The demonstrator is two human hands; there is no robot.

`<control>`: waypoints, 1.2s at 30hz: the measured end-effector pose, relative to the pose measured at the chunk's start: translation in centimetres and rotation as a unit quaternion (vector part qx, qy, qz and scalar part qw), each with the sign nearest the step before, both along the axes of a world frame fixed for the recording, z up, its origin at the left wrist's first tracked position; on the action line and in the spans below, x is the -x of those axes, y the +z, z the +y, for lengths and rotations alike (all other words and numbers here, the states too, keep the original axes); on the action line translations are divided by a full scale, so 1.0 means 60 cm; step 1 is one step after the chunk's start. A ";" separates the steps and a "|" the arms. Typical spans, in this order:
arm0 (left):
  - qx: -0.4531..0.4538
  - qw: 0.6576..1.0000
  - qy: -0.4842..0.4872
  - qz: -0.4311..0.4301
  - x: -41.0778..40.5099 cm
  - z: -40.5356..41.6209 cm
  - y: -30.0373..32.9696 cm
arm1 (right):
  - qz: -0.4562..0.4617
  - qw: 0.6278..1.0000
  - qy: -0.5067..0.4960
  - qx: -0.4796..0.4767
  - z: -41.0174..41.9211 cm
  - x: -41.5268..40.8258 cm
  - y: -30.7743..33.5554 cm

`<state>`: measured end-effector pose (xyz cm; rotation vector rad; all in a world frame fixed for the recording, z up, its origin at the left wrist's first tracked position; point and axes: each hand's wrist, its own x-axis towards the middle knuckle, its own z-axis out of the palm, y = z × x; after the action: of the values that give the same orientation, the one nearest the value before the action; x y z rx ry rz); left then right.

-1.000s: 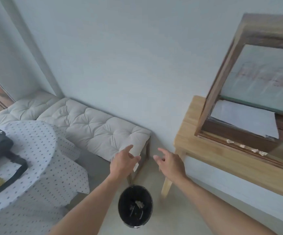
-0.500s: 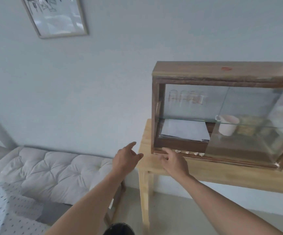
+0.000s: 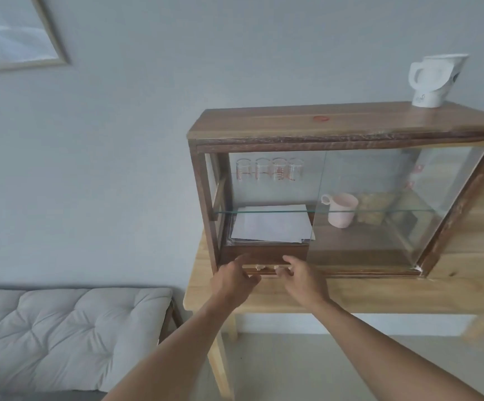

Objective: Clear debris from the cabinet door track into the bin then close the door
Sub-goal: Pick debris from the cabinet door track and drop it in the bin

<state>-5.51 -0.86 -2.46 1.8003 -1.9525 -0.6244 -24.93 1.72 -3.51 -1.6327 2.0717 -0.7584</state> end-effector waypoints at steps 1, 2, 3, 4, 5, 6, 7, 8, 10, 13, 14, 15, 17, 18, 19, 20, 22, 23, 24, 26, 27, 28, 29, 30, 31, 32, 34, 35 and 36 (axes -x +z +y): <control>0.000 1.000 -0.002 -0.004 0.010 -0.006 -0.003 | -0.001 1.000 0.004 -0.006 -0.004 0.003 -0.003; 0.001 1.000 -0.004 -0.009 0.018 -0.011 -0.006 | -0.001 1.000 0.007 -0.012 -0.007 0.005 -0.007; 0.001 1.000 -0.004 -0.013 0.026 -0.016 -0.010 | 0.002 1.000 0.011 -0.019 -0.009 0.006 -0.010; 0.000 1.000 -0.003 -0.016 0.032 -0.020 -0.014 | 0.007 1.000 0.014 -0.024 -0.011 0.007 -0.014; -0.002 1.000 0.000 -0.017 0.037 -0.024 -0.019 | 0.013 0.999 0.017 -0.027 -0.012 0.007 -0.018; -0.006 1.000 0.004 -0.018 0.041 -0.027 -0.023 | 0.018 0.999 0.019 -0.028 -0.012 0.006 -0.021; -0.009 1.000 0.008 -0.021 0.044 -0.030 -0.027 | 0.018 0.999 0.020 -0.027 -0.011 0.005 -0.024; -0.010 1.000 0.009 -0.027 0.046 -0.031 -0.031 | 0.016 0.999 0.021 -0.024 -0.010 0.004 -0.027; -0.004 0.999 0.008 -0.040 0.048 -0.034 -0.037 | 0.005 1.000 0.022 -0.022 -0.008 0.002 -0.030; 0.001 0.998 0.013 -0.057 0.048 -0.039 -0.049 | -0.004 1.000 0.015 -0.013 -0.009 0.003 -0.034; 0.002 0.998 0.019 -0.064 0.048 -0.040 -0.052 | -0.003 1.000 0.011 -0.008 -0.010 0.003 -0.035; 0.006 0.997 0.027 -0.071 0.048 -0.041 -0.055 | -0.001 1.000 0.007 -0.004 -0.011 0.003 -0.036; 0.023 0.996 0.047 -0.072 0.048 -0.043 -0.058 | -0.002 1.000 -0.001 0.002 -0.014 0.003 -0.037; 0.032 0.996 0.056 -0.065 0.047 -0.044 -0.059 | -0.007 1.000 -0.006 0.002 -0.016 0.003 -0.039; 0.041 0.996 0.058 -0.054 0.047 -0.044 -0.058 | -0.012 1.000 -0.009 0.002 -0.018 0.003 -0.040; 0.046 0.997 0.054 -0.043 0.045 -0.044 -0.056 | -0.017 1.000 -0.011 0.003 -0.020 0.002 -0.041; 0.038 0.998 0.049 -0.032 0.044 -0.043 -0.052 | -0.024 1.000 -0.013 0.004 -0.023 0.000 -0.042; 0.035 0.998 0.050 -0.028 0.043 -0.042 -0.050 | -0.028 0.999 -0.015 0.004 -0.025 -0.002 -0.042; 0.035 0.998 0.049 -0.022 0.040 -0.040 -0.049 | -0.031 0.999 -0.017 0.004 -0.026 -0.003 -0.042; 0.039 0.998 0.044 -0.005 0.033 -0.035 -0.049 | -0.042 0.999 -0.019 0.005 -0.026 -0.007 -0.042; 0.041 0.998 0.043 0.002 0.027 -0.032 -0.049 | -0.049 0.999 -0.018 0.005 -0.024 -0.009 -0.043; 0.043 0.998 0.044 0.007 0.020 -0.028 -0.049 | -0.055 0.998 -0.015 0.004 -0.021 -0.011 -0.044; 0.044 0.998 0.047 0.010 0.012 -0.024 -0.050 | -0.062 0.998 -0.011 0.005 -0.018 -0.013 -0.045; 0.045 0.998 0.052 0.012 0.004 -0.020 -0.050 | -0.068 0.998 -0.006 0.007 -0.014 -0.016 -0.046; 0.045 0.997 0.056 0.015 -0.005 -0.015 -0.049 | -0.073 0.997 -0.003 0.009 -0.011 -0.020 -0.048; 0.043 0.997 0.060 0.022 -0.014 -0.011 -0.049 | -0.075 0.997 0.001 0.010 -0.007 -0.024 -0.048; 0.037 0.996 0.069 0.038 -0.034 -0.002 -0.048 | -0.080 0.997 0.010 0.010 -0.001 -0.036 -0.046; 0.035 0.996 0.075 0.040 -0.045 0.002 -0.047 | -0.087 0.996 0.014 0.010 0.003 -0.043 -0.045; 0.033 0.995 0.082 0.039 -0.056 0.007 -0.048 | -0.097 0.995 0.019 0.009 0.006 -0.051 -0.043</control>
<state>-2.16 -0.42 -5.32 1.8443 -1.7340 -0.5603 -21.86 2.10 -6.10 -1.5387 1.8986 -0.8878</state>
